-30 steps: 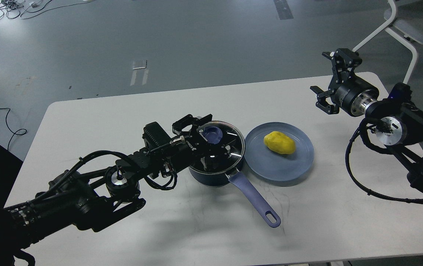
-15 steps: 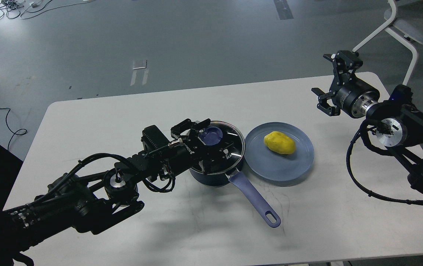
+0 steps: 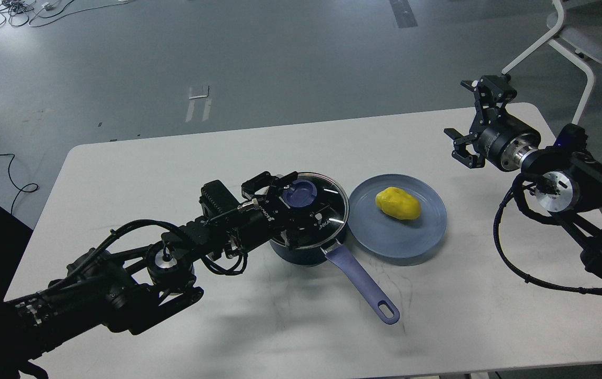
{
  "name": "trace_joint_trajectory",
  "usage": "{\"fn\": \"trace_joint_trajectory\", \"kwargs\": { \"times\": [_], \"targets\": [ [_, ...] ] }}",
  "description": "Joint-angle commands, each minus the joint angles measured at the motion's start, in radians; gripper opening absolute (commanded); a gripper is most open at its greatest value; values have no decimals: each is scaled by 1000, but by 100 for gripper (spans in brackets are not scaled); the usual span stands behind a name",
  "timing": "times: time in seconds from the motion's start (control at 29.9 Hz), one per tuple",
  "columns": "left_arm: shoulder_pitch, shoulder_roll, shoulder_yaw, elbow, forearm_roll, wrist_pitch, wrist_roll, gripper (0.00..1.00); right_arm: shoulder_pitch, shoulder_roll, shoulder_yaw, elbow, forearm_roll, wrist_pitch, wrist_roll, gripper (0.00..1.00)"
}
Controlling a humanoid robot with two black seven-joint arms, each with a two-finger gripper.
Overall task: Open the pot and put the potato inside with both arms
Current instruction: 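Close the left gripper on the lid knob, then lift the glass lid off the saucepan with the left gripper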
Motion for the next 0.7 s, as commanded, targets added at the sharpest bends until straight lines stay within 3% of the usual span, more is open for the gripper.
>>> {"fn": "trace_joint_trajectory", "kwargs": {
  "times": [0.0, 0.17, 0.67],
  "targets": [
    [0, 3, 1, 3, -4, 2, -18, 41, -3, 0, 0, -1, 0, 0, 7, 100],
    [12, 1, 1, 29, -6, 2, -24, 29, -3, 3, 5, -2, 0, 0, 12, 100],
    [-52, 27, -9, -8, -125, 4, -46, 30, 3, 6, 5, -8, 0, 0, 12, 100]
  ]
}}
